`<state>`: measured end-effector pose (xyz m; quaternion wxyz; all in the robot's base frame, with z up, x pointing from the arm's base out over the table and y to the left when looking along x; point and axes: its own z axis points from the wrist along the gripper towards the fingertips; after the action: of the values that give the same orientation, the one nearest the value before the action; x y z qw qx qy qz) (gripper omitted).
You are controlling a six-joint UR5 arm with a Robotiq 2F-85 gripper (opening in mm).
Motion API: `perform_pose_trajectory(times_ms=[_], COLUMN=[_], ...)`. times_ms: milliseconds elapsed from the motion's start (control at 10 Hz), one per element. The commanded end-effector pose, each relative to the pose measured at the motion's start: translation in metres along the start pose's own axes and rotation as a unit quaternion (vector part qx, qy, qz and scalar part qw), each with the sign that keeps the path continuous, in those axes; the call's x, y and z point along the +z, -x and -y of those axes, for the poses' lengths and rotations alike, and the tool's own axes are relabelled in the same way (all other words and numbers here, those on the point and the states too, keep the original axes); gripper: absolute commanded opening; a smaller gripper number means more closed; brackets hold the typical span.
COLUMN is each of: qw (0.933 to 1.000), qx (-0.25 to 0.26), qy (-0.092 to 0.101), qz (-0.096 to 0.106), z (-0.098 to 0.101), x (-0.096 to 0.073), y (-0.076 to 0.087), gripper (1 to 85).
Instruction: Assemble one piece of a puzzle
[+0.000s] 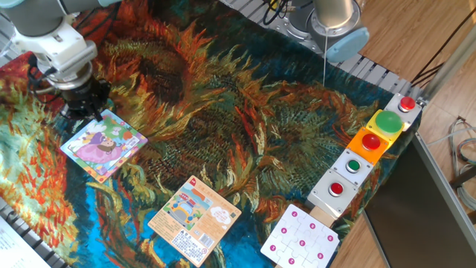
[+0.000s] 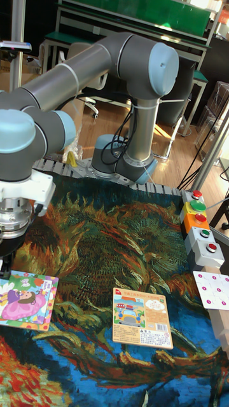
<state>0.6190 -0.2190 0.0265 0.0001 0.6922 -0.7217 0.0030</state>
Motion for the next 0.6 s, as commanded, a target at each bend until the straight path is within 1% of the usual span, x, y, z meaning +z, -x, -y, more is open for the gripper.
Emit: perform_pose_trajectory(times_ms=[0,100,200,300,500], qw=[0.9978,0.9946,0.9924,0.9907,0.9889], qx=[0.061,0.098,0.116,0.127,0.141], qy=[-0.024,-0.034,-0.04,-0.049,-0.048], qz=[0.006,0.005,0.005,-0.001,-0.002], z=[0.011,0.016,0.019,0.023,0.023], x=[-0.012,-0.012,-0.013,-0.013,-0.013], y=[-0.014,-0.016,-0.016,-0.02,-0.021], gripper=[1.3,1.3,1.3,1.3,1.3])
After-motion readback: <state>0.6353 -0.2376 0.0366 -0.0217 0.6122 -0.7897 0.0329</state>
